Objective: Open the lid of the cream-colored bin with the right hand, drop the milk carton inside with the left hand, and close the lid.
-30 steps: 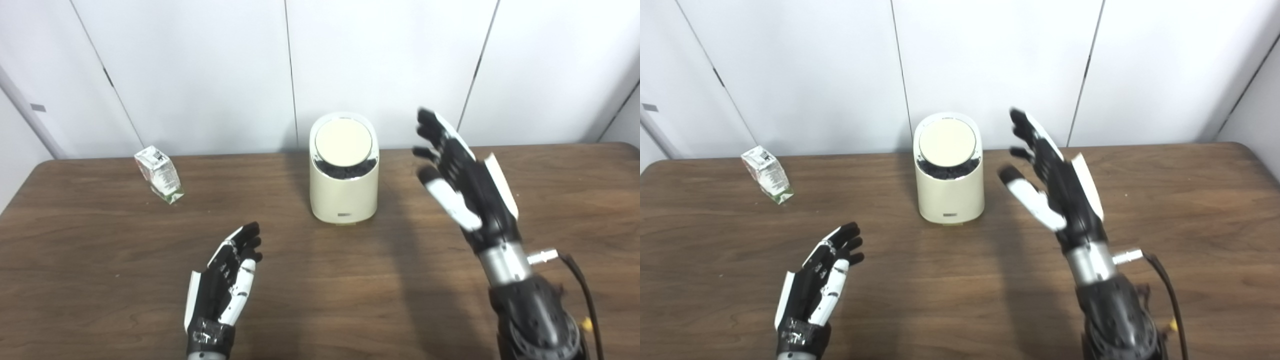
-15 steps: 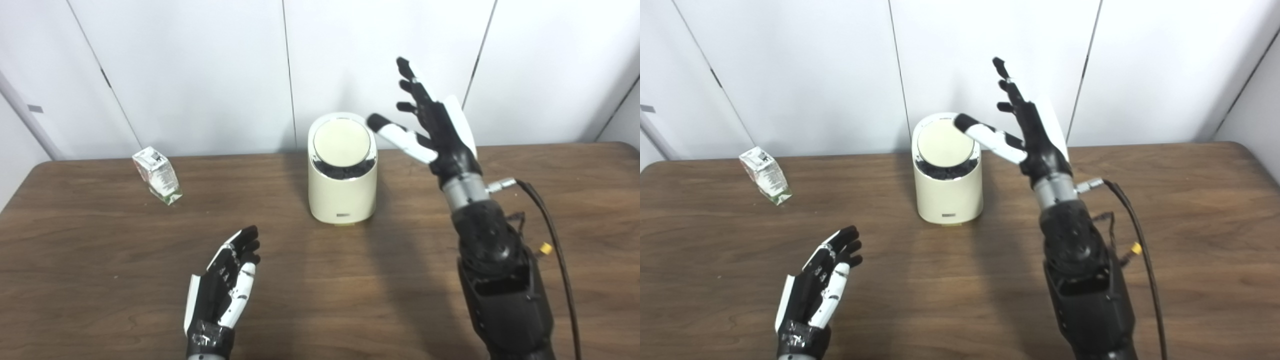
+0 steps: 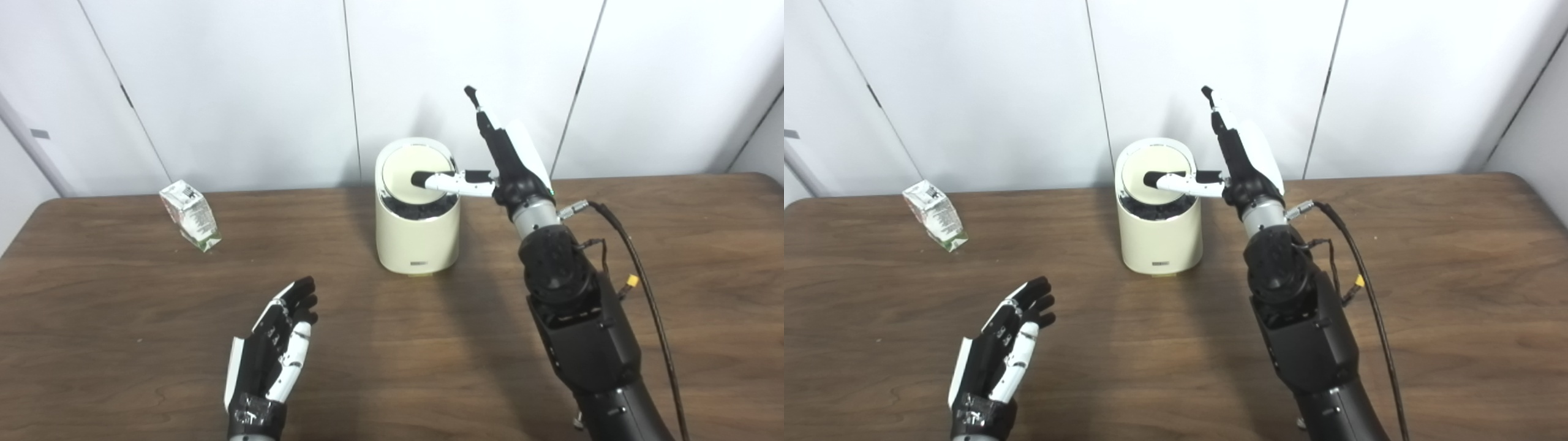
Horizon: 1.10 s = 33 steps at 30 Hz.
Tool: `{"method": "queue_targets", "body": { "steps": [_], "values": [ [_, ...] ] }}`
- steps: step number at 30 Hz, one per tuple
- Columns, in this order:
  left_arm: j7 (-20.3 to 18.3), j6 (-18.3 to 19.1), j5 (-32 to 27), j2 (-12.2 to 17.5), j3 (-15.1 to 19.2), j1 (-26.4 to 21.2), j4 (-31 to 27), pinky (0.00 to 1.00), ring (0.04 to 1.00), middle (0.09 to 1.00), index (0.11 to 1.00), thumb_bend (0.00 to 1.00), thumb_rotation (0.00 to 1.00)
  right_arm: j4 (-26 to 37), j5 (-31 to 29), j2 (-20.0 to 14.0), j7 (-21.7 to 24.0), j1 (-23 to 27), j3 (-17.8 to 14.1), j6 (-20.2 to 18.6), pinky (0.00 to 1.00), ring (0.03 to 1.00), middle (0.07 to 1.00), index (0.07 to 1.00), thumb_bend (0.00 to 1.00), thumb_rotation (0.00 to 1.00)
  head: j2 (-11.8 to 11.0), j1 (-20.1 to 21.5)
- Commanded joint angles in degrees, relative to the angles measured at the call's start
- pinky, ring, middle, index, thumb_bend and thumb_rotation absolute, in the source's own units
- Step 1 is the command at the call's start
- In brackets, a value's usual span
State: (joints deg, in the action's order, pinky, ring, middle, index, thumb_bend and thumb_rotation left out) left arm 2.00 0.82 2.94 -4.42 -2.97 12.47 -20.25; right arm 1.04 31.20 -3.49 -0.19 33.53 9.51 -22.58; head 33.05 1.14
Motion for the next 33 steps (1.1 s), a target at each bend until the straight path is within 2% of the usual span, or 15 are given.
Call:
{"method": "queue_targets", "body": {
  "steps": [1, 6, 22, 33],
  "values": [
    [0.2, -2.9, 0.8, 0.0, -0.3, 0.8, -0.9, 0.80, 0.847, 0.856, 0.837, 0.17, 0.53, 0.0, 1.6, 0.0, -1.7, 2.9, 0.7, 1.6, 0.97, 1.000, 1.000, 1.000, 0.86, 0.33, 0.1, 0.0],
    [0.4, -2.6, 1.0, -0.2, -0.5, 0.8, -1.1, 0.81, 0.851, 0.855, 0.833, 0.18, 0.54, -1.7, 4.0, -0.4, -3.0, 2.9, 1.9, 1.1, 1.00, 1.000, 1.000, 1.000, 0.88, 0.29, 0.0, -0.1],
    [0.7, -2.8, 0.6, -0.7, -0.7, 0.9, -1.0, 0.81, 0.852, 0.858, 0.835, 0.18, 0.50, -6.6, 5.9, -0.2, -5.6, 2.7, 2.3, 0.9, 1.00, 1.000, 1.000, 1.000, 0.84, 0.22, -0.1, -0.1],
    [0.7, -2.9, 0.4, -0.9, -0.8, 1.1, -0.8, 0.81, 0.851, 0.859, 0.839, 0.17, 0.50, -10.0, 5.9, -0.7, -5.8, 3.6, 2.5, 0.1, 1.00, 1.000, 1.000, 1.000, 0.79, 0.30, -0.1, -0.2]
  ]
}}
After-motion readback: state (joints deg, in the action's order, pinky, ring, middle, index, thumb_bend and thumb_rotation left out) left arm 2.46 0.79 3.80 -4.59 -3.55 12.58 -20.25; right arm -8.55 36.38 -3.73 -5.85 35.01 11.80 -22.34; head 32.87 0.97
